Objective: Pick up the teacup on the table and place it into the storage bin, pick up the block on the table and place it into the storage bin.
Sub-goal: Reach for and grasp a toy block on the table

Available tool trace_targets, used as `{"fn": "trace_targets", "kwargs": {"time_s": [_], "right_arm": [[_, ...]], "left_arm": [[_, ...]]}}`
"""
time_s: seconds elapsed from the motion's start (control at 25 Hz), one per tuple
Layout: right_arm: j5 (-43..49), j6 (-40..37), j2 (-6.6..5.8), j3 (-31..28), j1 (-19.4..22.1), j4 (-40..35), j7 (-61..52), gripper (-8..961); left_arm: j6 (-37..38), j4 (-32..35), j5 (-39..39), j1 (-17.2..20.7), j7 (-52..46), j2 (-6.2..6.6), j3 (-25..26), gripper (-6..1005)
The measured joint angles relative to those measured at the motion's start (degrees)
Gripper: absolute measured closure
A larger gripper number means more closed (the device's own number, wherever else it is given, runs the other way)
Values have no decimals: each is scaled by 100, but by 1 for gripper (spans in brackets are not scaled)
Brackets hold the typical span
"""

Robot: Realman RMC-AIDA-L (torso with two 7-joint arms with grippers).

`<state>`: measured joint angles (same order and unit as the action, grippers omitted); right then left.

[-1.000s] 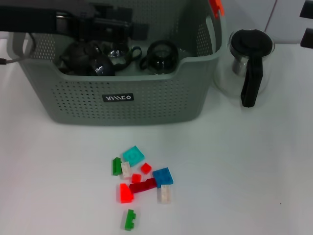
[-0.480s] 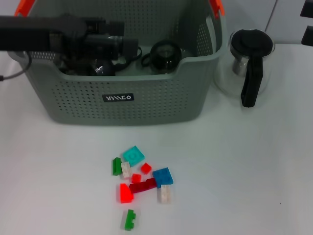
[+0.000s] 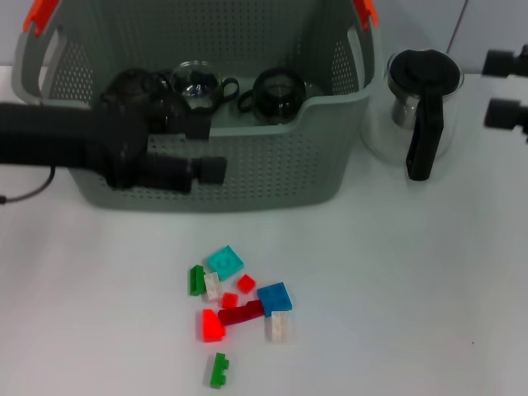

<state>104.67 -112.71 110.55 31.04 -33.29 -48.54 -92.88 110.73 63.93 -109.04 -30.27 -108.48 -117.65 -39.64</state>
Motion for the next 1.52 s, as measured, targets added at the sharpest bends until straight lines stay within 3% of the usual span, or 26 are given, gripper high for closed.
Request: {"fn": "trace_targets", "kwargs": {"time_s": [0.16, 0.44, 0.76, 0.88, 1.0, 1.36, 1.52], "right_arm": [[141, -36, 86, 66, -24, -17, 55, 71], [156, -87, 88, 502, 81, -2, 123, 69], [161, -122, -67, 1268, 302, -59, 39, 68], [168, -120, -158, 1661, 261, -60, -72, 68], [314, -104, -173, 1911, 83, -61, -151, 68], [1444, 143, 226, 1947, -698, -28, -121, 69], [1744, 377, 323, 2003, -900, -26, -134, 68]], "left_arm": [[137, -54, -335, 47, 165, -25, -19, 137], [254, -73, -777, 231, 398, -62, -2, 137], [312, -69, -1128, 501, 557, -160, 39, 136], [376, -60, -1245, 527, 522, -168, 52, 136], [367, -122, -1270, 544, 516, -181, 101, 136], [297, -342, -1292, 551, 511, -188, 345, 134], [290, -340, -1428, 603, 584, -188, 393, 133]]}}
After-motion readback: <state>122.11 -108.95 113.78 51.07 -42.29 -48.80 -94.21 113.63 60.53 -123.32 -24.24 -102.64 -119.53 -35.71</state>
